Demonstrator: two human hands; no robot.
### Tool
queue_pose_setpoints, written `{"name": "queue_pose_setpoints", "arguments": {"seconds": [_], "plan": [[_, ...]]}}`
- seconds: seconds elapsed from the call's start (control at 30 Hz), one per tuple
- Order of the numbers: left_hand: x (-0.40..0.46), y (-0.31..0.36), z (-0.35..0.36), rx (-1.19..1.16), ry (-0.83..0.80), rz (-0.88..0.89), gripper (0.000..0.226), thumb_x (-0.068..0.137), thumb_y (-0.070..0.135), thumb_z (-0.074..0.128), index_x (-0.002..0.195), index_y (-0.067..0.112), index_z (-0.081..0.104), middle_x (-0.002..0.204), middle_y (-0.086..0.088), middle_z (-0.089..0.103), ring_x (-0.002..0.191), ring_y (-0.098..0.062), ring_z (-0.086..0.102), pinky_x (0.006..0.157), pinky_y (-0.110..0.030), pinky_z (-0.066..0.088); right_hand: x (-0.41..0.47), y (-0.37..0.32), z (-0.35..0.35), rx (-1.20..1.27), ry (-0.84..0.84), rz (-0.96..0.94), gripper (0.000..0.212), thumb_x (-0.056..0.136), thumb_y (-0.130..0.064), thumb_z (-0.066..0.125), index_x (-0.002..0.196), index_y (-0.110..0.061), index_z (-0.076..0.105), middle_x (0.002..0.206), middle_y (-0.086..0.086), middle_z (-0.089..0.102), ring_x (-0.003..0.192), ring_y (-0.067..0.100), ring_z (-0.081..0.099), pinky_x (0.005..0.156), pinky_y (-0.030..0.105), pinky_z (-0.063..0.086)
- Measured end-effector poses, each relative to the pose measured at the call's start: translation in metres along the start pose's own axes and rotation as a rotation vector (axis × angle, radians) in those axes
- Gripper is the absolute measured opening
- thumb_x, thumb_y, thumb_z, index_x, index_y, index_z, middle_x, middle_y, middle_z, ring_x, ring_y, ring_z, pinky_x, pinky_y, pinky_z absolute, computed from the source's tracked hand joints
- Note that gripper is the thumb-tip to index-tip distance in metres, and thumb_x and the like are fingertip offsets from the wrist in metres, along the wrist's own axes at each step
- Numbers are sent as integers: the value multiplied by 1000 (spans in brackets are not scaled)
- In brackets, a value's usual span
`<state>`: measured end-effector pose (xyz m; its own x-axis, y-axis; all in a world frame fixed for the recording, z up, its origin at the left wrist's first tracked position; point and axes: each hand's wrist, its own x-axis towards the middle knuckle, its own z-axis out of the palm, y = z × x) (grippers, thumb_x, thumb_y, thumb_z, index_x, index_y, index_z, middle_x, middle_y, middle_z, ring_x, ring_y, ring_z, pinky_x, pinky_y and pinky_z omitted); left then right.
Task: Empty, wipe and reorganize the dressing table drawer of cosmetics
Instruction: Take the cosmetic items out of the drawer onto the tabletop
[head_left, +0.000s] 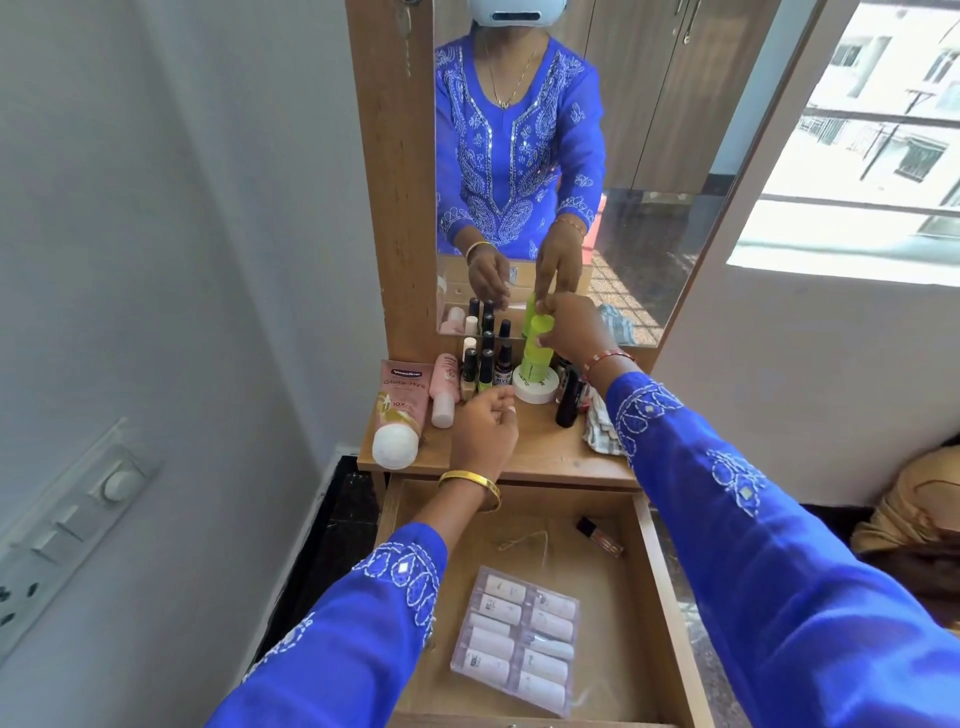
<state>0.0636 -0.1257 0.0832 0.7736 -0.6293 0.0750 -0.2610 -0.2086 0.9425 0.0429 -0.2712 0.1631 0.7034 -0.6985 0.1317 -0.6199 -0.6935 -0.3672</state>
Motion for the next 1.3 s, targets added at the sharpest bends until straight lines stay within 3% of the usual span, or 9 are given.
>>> {"name": "queue_pose_setpoints", "arguments": {"seconds": [0.4, 0.5, 0.6, 0.7, 0.77, 0.9, 1.0, 1.1, 1.3], "plan": [[-48, -17, -10, -98, 99, 57, 22, 87, 3, 50, 100, 9, 66, 91, 1, 65, 81, -9, 59, 65, -2, 43, -80, -4, 1, 209, 389, -136, 19, 85, -8, 58, 101, -1, 65, 101, 16, 63, 87, 28, 59, 79, 34, 47], [-71, -29, -14, -154, 102, -23, 23, 87, 2, 48, 100, 10, 65, 89, 1, 66, 79, -8, 61, 69, -9, 48, -124, -5, 22, 287, 417, -173, 6, 84, -8, 59, 82, -5, 64, 80, 3, 59, 64, 7, 46, 73, 13, 43], [-91, -44, -15, -130, 102, -70, 22, 87, 2, 49, 97, 12, 66, 89, -2, 67, 81, -12, 62, 75, -20, 51, -165, 3, 54, 337, 297, -83, 13, 85, -8, 60, 73, -11, 56, 71, -3, 53, 61, 6, 45, 61, 9, 39], [-110, -61, -15, -79, 73, -95, 25, 87, -2, 46, 98, 7, 66, 87, -3, 66, 81, -10, 62, 63, -2, 46, -195, 22, 91, 378, 192, 81, 14, 83, -12, 62, 72, -5, 60, 71, 8, 61, 66, 22, 55, 64, 30, 45], [-118, -72, -15, -34, 57, -126, 26, 86, -3, 45, 95, 8, 67, 87, -3, 66, 81, -9, 61, 60, 1, 44, -211, 34, 110, 386, 92, 187, 23, 83, -14, 62, 62, -12, 51, 68, 6, 58, 65, 22, 53, 61, 28, 37], [-124, -85, -16, 52, 8, -175, 24, 85, 0, 47, 94, 11, 67, 87, -1, 66, 79, -11, 60, 63, -13, 48, -227, 48, 126, 297, -50, 359, 36, 83, -15, 58, 55, -21, 37, 84, 15, 67, 85, 30, 61, 66, 25, 36], [-124, -88, -19, 144, -35, -193, 23, 87, 4, 48, 99, 10, 66, 89, 1, 62, 83, -12, 56, 71, -22, 44, -228, 54, 129, 265, -71, 444, 14, 84, -20, 58, 79, -6, 60, 97, 18, 68, 95, 33, 62, 77, 31, 46], [-123, -96, -20, 215, -86, -276, 23, 87, 5, 48, 103, 9, 64, 97, -4, 65, 90, -16, 58, 74, -22, 42, -232, 63, 137, 227, -274, 546, 42, 81, -35, 65, 106, -2, 61, 107, 17, 67, 100, 32, 63, 80, 32, 50], [-124, -107, -18, 347, -272, -417, 25, 85, 10, 53, 108, 7, 62, 111, -10, 65, 102, -26, 60, 83, -27, 47, -232, 69, 145, 194, -430, 563, 44, 70, -51, 71, 79, -13, 52, 85, 10, 62, 66, 24, 58, 67, 36, 54]]}}
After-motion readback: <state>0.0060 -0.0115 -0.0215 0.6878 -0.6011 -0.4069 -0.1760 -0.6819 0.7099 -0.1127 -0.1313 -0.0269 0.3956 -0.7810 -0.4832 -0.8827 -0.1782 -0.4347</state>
